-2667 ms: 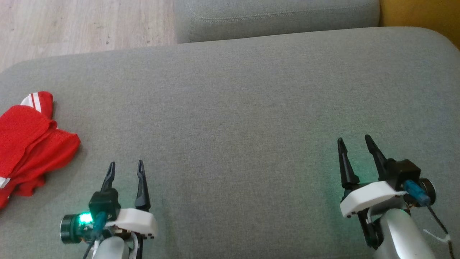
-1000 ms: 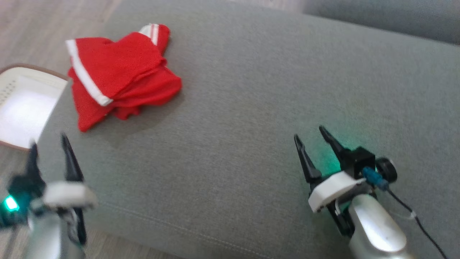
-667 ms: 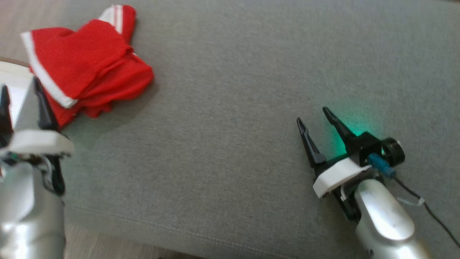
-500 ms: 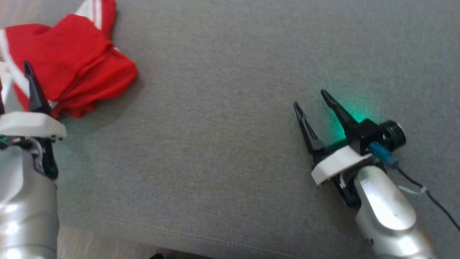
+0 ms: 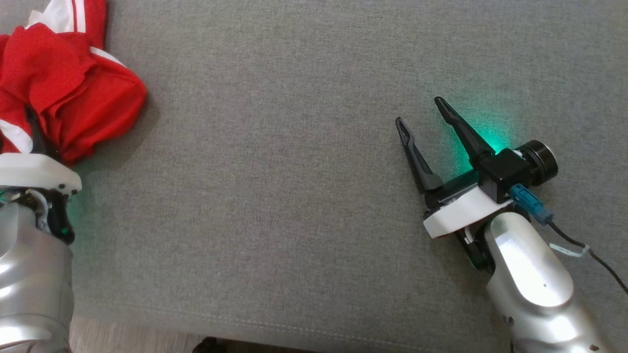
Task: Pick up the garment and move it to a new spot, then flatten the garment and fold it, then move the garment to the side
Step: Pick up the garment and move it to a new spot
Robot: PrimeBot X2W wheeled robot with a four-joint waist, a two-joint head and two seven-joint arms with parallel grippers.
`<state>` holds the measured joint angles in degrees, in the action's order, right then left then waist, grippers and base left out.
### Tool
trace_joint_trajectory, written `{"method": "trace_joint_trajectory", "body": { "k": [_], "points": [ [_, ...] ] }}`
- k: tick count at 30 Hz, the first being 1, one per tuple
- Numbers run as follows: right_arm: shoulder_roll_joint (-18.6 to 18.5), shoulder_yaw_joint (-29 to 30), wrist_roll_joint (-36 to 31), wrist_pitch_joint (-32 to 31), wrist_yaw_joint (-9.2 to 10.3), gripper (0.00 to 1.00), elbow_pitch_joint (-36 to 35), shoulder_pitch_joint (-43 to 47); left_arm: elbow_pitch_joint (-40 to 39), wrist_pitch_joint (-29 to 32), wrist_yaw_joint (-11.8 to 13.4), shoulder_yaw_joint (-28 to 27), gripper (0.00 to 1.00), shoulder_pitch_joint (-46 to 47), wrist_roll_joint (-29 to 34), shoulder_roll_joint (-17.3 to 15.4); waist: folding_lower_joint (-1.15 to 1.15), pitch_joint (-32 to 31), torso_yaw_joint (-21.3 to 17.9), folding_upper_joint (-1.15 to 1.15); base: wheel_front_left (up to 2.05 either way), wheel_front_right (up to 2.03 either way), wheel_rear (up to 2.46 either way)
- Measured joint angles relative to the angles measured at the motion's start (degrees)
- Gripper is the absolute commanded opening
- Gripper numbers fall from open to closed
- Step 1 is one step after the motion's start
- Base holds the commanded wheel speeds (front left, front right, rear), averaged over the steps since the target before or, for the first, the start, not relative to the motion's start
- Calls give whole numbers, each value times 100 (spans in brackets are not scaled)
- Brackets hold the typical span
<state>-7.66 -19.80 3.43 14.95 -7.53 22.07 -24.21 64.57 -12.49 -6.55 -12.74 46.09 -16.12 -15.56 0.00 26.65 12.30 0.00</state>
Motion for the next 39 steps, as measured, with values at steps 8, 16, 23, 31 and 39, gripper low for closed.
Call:
{"method": "trace_joint_trajectory", "body": {
  "k": [8,16,23,31,39],
  "points": [
    [0,12,1,0,0,100,73,-5,-35,-143,-9,199,0,203,96,-10,0,-106,-20,0,0,0,0],
    [67,171,63,-7,0,100,266,53,-1840,-198,-53,352,0,535,387,-154,0,-452,-130,0,0,0,0],
    [269,140,164,-8,0,100,259,272,-2783,-223,-60,916,0,650,460,-89,0,-811,-451,0,0,0,0],
    [364,91,322,-8,0,100,232,419,-3387,-229,-102,1875,0,627,59,453,0,-1138,-1146,0,0,0,0],
    [376,-225,606,-9,0,100,178,635,-3315,-229,-102,2626,0,20,-347,1103,-1,-1343,-2072,0,0,0,0]
  ]
}}
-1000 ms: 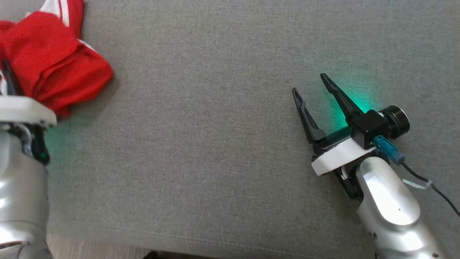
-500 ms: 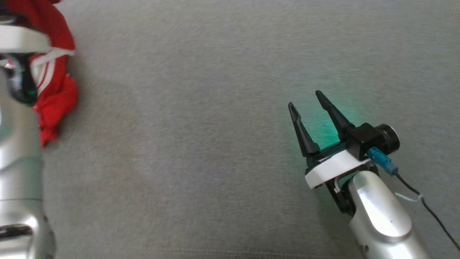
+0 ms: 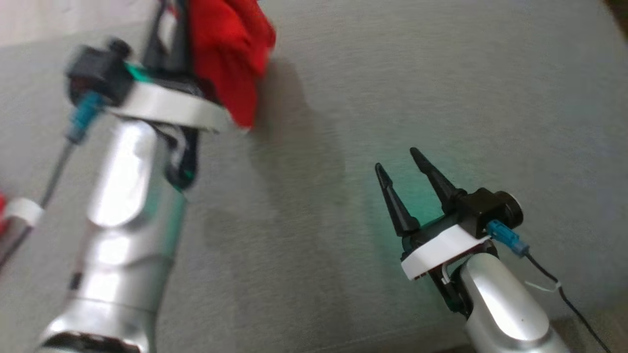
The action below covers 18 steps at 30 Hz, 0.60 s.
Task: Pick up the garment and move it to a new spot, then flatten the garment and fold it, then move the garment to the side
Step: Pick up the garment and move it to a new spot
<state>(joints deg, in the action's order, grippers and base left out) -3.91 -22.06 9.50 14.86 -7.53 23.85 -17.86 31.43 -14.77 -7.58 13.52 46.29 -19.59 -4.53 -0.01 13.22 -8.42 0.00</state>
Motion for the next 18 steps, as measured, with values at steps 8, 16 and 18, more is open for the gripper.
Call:
{"method": "trace_joint_trajectory", "body": {
  "k": [8,16,18],
  "points": [
    [11,-164,230,0,0,100,-89,58,354,1,0,886,28,-788,-265,213,0,-96,-813,0,0,0,0],
    [14,-81,254,0,0,100,-85,222,449,4,270,784,100,-1524,-253,243,0,-192,-916,0,0,0,0],
    [18,27,254,0,0,100,-85,224,310,7,370,630,100,-1723,-136,235,1,-229,-821,0,0,0,0]
  ]
}}
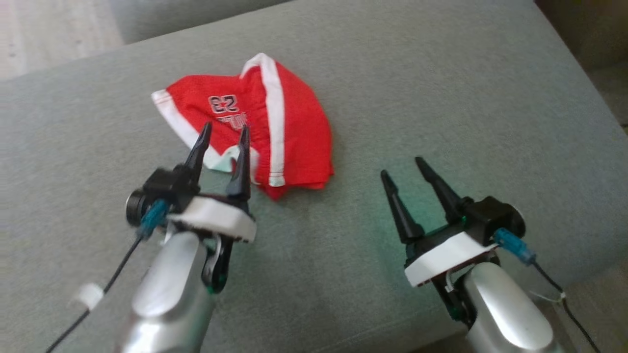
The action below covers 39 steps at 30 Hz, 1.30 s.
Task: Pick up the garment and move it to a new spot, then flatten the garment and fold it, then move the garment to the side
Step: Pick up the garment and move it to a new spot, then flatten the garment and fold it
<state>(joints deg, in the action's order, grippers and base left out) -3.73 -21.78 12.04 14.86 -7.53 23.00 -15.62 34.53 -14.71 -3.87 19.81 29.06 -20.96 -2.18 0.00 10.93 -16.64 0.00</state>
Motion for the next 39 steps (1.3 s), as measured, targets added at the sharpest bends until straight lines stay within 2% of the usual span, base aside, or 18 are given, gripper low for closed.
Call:
{"method": "trace_joint_trajectory", "body": {
  "k": [6,14,21,29,34,39],
  "points": [
    [7,407,-3,0,0,100,-8,174,-561,0,237,-642,100,-882,408,-11,0,-203,398,0,0,0,0],
    [32,959,-154,-1,0,100,-1,614,-1070,1,294,-1302,100,-2263,936,-36,-1,-577,958,0,0,0,0],
    [48,1102,-155,-1,0,100,4,900,-1307,1,392,-1655,100,-3148,1089,-41,-2,-919,1189,0,0,0,0],
    [57,1079,-156,-1,0,100,91,1019,-1433,1,446,-1552,100,-3387,993,-46,-1,-977,1296,0,0,0,0],
    [57,627,-76,-7,0,100,226,994,-1427,1,436,-1307,100,-3277,987,-45,0,-877,1379,0,0,0,0],
    [58,296,168,-8,0,100,461,559,-1426,1,426,-953,100,-2998,966,-46,0,-738,1646,0,0,0,0]
  ]
}}
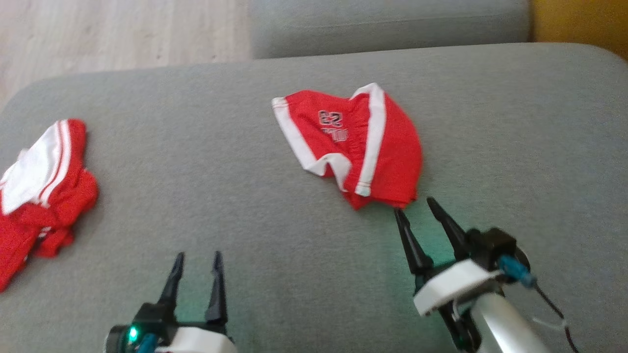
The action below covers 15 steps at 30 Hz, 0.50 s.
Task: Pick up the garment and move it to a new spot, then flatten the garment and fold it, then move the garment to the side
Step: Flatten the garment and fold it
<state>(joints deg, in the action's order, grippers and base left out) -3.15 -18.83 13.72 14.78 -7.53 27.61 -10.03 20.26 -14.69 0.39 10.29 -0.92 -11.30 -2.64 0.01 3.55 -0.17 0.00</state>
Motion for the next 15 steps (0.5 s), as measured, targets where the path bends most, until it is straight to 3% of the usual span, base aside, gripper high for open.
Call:
{"method": "trace_joint_trajectory", "body": {
  "k": [6,15],
  "points": [
    [-1,-146,192,0,0,100,505,-654,54,0,9,324,100,110,-132,1,0,228,477,0,0,0,0],
    [-4,170,595,0,0,100,1115,-876,222,0,1,446,100,192,-81,-4,0,601,1002,0,0,0,0]
  ]
}}
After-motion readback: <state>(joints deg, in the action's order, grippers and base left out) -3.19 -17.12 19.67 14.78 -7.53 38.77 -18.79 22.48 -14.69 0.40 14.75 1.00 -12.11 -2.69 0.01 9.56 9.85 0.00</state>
